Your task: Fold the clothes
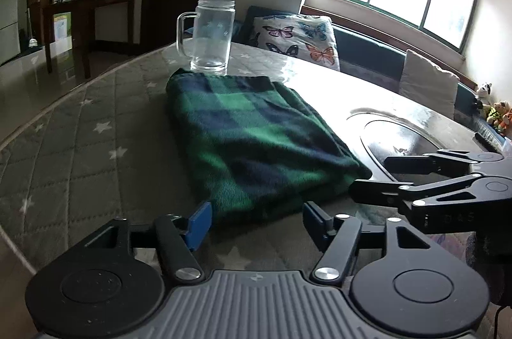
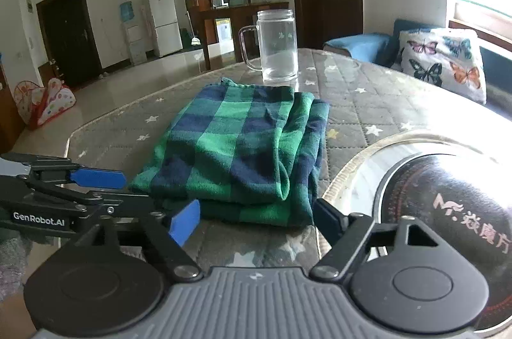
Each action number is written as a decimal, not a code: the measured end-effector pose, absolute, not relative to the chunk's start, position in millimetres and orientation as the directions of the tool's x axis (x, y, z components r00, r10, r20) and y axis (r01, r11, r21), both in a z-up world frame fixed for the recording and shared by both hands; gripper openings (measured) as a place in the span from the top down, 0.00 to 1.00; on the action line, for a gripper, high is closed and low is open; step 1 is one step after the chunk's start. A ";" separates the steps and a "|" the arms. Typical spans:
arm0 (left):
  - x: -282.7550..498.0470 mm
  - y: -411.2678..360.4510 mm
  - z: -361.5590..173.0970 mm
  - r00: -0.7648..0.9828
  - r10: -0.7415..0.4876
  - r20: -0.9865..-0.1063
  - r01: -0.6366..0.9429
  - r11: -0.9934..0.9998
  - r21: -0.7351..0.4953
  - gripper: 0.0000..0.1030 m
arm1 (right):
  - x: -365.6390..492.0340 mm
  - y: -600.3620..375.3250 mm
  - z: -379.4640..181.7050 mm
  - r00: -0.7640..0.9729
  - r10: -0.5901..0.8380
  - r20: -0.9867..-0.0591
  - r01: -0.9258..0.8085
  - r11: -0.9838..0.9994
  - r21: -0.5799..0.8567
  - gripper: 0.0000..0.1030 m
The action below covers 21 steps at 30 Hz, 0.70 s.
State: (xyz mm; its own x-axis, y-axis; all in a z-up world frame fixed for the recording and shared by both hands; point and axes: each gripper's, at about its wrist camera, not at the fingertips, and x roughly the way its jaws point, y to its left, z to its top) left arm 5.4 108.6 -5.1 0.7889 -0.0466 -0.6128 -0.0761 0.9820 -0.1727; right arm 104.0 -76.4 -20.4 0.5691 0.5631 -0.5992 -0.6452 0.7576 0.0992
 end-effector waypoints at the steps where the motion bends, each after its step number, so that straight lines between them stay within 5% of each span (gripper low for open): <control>1: 2.3 108.1 -5.2 0.790 -0.040 -0.611 -0.081 0.982 -0.169 0.29 | 102.1 -76.9 -20.6 0.572 0.560 -0.599 -0.644 0.759 0.095 0.18; 7: -14.2 104.9 -3.9 0.800 -0.004 -0.600 -0.099 0.985 -0.139 0.14 | 88.3 -79.4 -20.9 0.597 0.539 -0.594 -0.623 0.778 0.079 0.00; 13: -26.5 101.4 -0.6 0.814 0.008 -0.581 -0.100 0.987 -0.126 0.00 | 76.7 -77.7 -19.9 0.610 0.518 -0.600 -0.618 0.785 0.049 0.00; 21: -36.5 98.9 1.1 0.817 0.019 -0.577 -0.119 0.983 -0.137 0.00 | 62.4 -76.7 -19.4 0.617 0.519 -0.591 -0.616 0.786 0.046 0.00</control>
